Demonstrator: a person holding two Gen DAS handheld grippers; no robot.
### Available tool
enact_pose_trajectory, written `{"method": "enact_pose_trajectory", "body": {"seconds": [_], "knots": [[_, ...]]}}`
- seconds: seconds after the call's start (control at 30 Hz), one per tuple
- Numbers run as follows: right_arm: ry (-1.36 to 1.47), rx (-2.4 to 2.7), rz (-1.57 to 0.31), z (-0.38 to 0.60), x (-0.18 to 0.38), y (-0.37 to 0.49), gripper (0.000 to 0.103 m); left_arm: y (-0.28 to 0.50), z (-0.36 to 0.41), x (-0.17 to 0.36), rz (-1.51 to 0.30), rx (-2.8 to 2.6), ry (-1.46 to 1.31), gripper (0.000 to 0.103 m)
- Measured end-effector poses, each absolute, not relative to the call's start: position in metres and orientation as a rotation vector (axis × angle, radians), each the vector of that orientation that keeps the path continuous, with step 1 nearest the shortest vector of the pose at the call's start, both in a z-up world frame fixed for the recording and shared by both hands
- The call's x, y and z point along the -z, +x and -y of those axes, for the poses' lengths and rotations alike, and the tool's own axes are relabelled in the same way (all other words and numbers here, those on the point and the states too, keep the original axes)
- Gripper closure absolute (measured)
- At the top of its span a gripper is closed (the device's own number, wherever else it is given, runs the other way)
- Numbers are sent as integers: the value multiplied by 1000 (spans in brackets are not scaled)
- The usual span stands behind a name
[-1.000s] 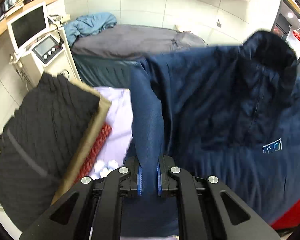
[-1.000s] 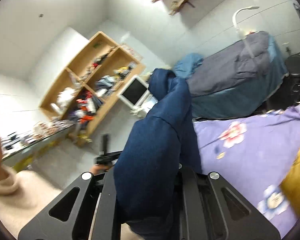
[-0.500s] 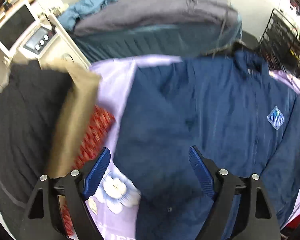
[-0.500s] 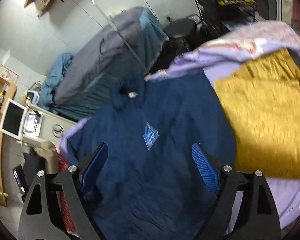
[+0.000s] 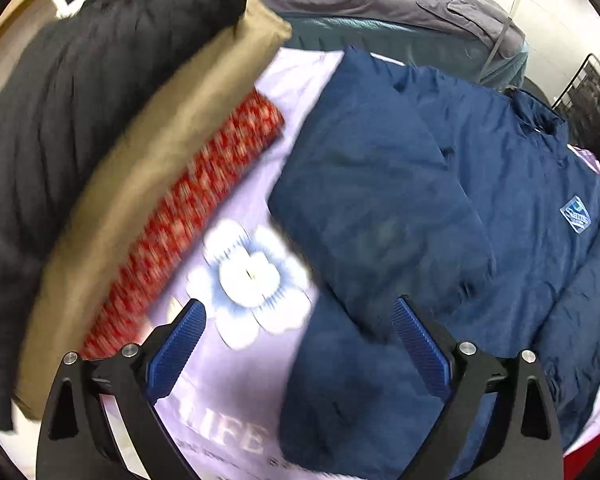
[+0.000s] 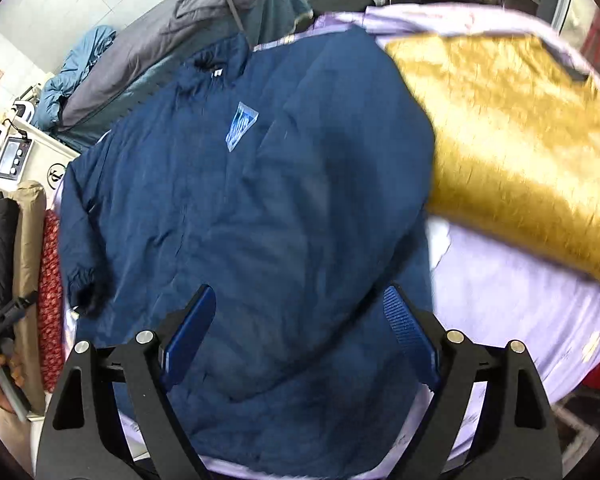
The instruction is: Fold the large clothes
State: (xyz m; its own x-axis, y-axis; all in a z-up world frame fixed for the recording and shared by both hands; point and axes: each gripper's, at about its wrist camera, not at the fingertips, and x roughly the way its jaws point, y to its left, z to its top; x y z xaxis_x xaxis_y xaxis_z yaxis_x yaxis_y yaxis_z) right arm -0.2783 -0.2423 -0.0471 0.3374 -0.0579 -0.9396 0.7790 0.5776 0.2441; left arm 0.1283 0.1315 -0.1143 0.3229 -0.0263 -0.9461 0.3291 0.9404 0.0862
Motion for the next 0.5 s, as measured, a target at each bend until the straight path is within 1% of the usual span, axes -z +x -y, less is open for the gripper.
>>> {"method": "enact_pose_trajectory", "body": {"seconds": [0.07, 0.13, 0.27, 0.43, 0.47, 0.5], "knots": [[772, 586, -1131, 227, 52, -273, 18, 109, -128, 127, -1262, 251, 262, 10], [666, 524, -1189, 204, 59, -261, 18, 93, -120, 140, -1296, 265, 299, 10], [396, 293, -1293, 139, 79, -223, 18, 64, -99, 152, -1309, 302, 353, 10], [19, 219, -1371, 82, 115, -187, 18, 55, -85, 152, -1295, 317, 398, 10], [-32, 221, -1391, 78, 124, -184, 21, 54, -83, 151, -1282, 316, 417, 10], [-75, 222, -1415, 76, 132, -182, 41, 54, -82, 149, -1269, 310, 435, 10]]}}
